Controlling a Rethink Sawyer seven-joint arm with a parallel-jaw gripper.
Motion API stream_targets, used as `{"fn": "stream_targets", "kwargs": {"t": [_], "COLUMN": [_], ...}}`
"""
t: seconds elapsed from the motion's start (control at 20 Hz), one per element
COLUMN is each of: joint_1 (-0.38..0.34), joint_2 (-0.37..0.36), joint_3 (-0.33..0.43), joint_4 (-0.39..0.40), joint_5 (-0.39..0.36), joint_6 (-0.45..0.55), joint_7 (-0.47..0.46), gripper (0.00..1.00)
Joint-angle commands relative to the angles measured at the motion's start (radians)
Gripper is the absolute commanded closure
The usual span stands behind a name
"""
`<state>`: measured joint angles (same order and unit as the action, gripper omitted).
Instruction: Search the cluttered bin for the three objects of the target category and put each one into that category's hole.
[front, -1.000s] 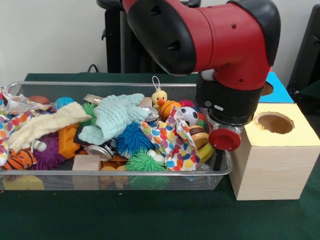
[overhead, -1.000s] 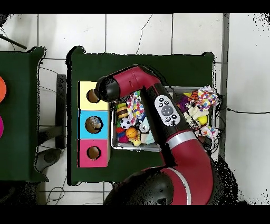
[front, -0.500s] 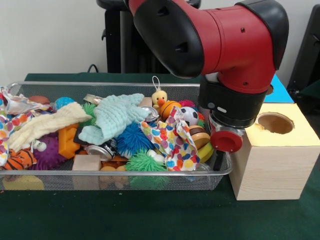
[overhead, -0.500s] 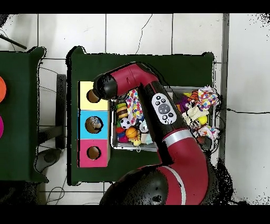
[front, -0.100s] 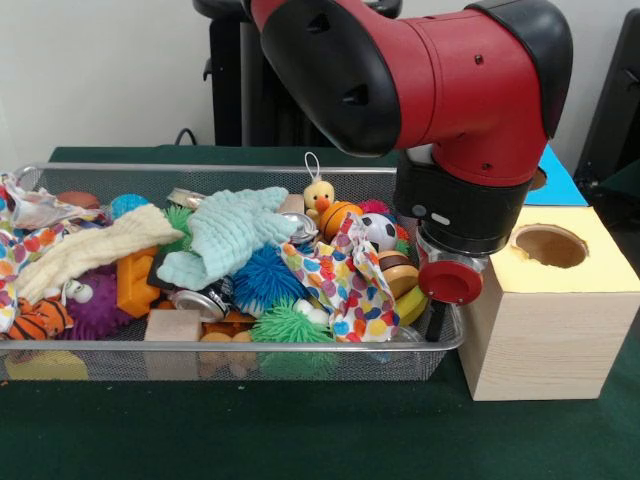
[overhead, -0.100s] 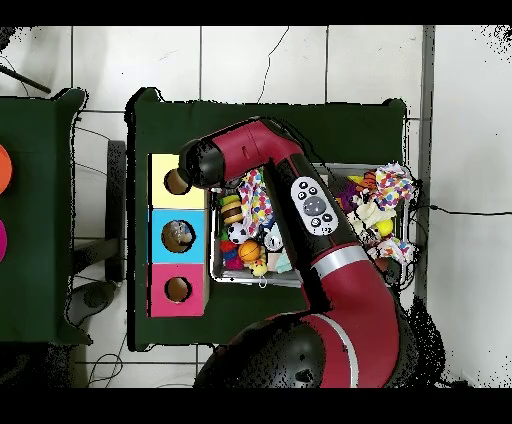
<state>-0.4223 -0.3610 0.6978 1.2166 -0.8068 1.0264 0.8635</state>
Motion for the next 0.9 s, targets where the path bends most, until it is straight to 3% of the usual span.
{"fn": "stream_targets", "kwargs": {"t": [0.05,0.9], "joint_1": [-0.049,-0.054], "joint_2": [-0.030,-0.014], "joint_3": [0.075,0.091], "joint_4": [-0.032,-0.035], "joint_5": [-0.017,-0.015], "joint_6": [-0.104,-0.093], "joint_7": [-0.284,-0.252], "gripper": [0.00,0.00]}}
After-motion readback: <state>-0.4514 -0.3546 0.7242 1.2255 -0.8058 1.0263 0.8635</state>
